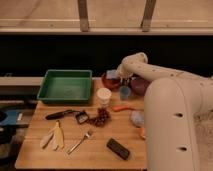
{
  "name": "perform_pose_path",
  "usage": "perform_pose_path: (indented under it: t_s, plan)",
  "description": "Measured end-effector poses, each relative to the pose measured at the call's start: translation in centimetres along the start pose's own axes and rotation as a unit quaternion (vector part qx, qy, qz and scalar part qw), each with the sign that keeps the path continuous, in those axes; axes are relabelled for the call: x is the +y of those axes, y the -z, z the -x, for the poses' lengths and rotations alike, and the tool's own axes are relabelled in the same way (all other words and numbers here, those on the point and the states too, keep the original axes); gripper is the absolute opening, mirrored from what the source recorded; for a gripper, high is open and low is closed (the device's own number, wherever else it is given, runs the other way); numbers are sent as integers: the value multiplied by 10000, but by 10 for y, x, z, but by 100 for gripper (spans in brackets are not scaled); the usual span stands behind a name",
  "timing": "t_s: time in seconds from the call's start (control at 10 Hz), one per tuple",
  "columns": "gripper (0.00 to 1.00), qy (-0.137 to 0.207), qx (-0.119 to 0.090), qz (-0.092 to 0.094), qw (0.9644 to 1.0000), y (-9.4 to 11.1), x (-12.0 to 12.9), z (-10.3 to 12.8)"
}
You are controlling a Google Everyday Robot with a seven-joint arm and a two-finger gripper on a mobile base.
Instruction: Wipe red bowl with sponge
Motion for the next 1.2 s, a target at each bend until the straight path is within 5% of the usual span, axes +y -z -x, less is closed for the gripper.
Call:
perform_pose_path:
  t_s: [0.8, 1.2]
  plan:
    - [0, 313, 69, 343, 9989, 25, 22, -35]
    - [0, 210, -5, 141, 9997, 39, -5, -41]
